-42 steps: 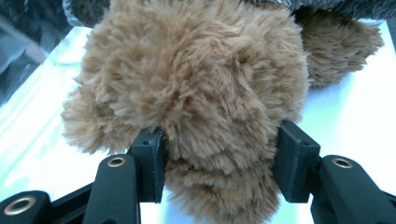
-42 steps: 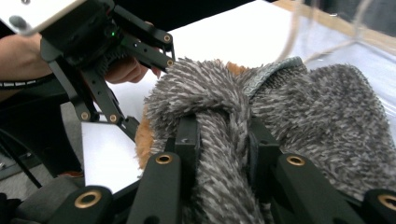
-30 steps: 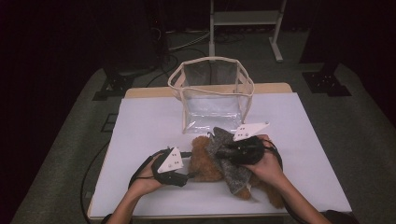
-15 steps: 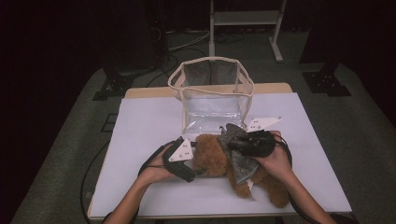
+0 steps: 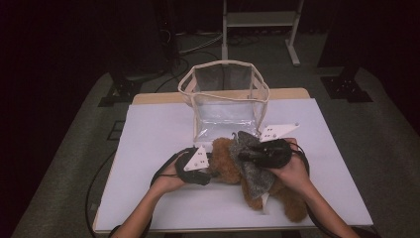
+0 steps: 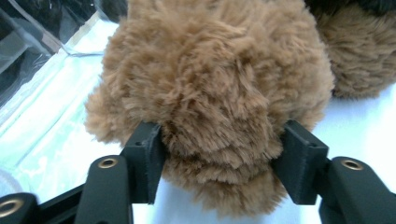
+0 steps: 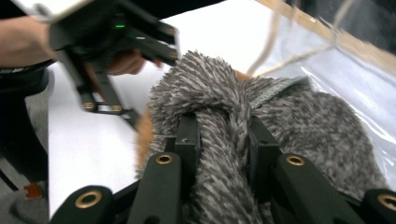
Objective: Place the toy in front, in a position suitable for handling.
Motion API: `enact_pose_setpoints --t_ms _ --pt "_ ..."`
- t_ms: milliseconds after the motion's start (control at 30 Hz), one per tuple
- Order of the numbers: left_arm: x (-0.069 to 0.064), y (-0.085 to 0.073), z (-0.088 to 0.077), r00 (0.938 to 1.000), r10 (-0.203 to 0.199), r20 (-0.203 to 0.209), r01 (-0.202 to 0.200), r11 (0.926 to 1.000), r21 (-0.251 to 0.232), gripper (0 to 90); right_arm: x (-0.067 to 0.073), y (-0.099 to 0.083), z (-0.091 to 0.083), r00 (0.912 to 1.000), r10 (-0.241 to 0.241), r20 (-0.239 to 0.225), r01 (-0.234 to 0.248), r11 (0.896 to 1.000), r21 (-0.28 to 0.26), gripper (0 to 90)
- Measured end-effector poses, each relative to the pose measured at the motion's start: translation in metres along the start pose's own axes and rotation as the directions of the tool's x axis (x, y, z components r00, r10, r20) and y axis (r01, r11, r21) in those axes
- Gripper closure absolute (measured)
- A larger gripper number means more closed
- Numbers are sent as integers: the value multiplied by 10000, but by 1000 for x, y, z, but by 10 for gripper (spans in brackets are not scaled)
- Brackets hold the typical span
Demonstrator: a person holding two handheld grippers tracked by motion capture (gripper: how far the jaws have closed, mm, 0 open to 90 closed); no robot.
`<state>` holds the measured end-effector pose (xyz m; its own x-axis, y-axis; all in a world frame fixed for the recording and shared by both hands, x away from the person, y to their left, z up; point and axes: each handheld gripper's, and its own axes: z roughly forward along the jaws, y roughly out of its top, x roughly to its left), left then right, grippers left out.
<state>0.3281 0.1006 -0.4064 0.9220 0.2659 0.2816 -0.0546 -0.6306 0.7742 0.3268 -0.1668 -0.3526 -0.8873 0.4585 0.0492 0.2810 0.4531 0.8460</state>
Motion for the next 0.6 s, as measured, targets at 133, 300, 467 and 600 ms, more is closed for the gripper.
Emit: enact_pose_setpoints --t_ms 133,300,467,600 --pt "1 1 4 9999 -133 106 133 9999 33 421 16 7 14 9984 -519 -242 525 9984 232 704" --pt "3 -2 4 9993 -295 214 294 9995 76 408 23 7 28 9963 -795 -317 809 9956 468 703" --pt "5 -2 4 9987 -421 276 421 9991 3 398 13 0 11 9981 -607 -83 611 9964 586 703" --pt "5 -2 4 9982 -501 342 502 9987 -19 395 -4 -9 -11 9985 -208 507 181 9984 533 702"
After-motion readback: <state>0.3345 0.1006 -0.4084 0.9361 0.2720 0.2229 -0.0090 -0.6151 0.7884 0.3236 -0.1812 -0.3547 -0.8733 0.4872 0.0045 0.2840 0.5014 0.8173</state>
